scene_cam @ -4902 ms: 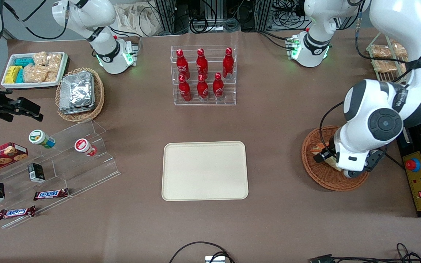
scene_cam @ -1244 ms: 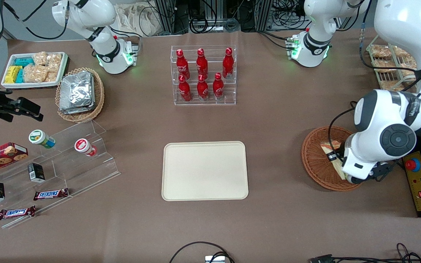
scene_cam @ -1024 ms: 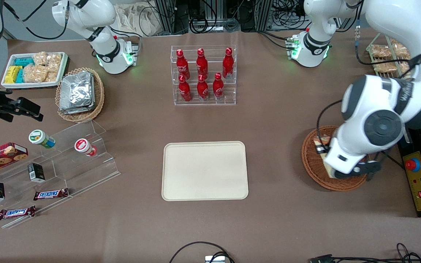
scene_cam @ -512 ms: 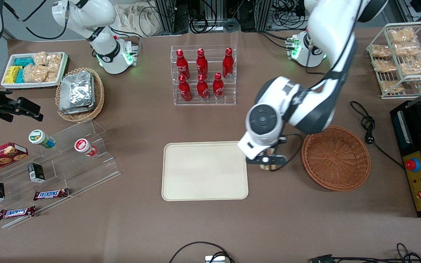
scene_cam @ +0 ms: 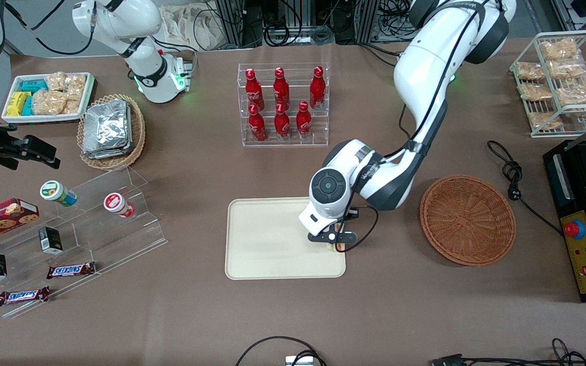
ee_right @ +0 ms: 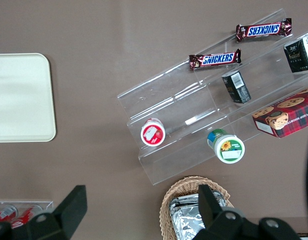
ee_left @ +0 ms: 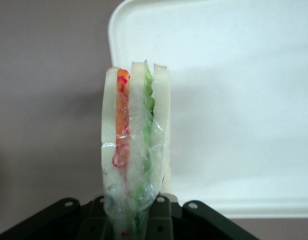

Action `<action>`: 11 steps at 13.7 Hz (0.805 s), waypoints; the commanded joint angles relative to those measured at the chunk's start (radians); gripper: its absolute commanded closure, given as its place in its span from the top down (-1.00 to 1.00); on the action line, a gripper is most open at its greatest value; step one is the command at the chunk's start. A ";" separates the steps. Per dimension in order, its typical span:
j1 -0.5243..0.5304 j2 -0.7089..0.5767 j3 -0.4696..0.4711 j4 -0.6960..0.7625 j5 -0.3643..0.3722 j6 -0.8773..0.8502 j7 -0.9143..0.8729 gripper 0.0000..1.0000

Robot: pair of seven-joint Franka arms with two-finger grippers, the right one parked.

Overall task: Place sandwich from basket to tray
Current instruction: 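Carry the held sandwich with the left gripper over the cream tray, then lower the sandwich onto the tray, open the left gripper and raise it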

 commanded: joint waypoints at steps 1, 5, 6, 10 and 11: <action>-0.014 0.058 0.006 0.052 0.017 0.041 -0.019 -1.00; -0.013 0.065 0.005 0.047 0.011 0.051 -0.034 -1.00; -0.013 0.065 0.005 0.047 0.011 0.051 -0.057 -0.98; -0.015 0.063 0.005 0.039 0.009 0.051 -0.077 0.77; -0.015 0.063 0.003 0.039 0.008 0.051 -0.076 0.99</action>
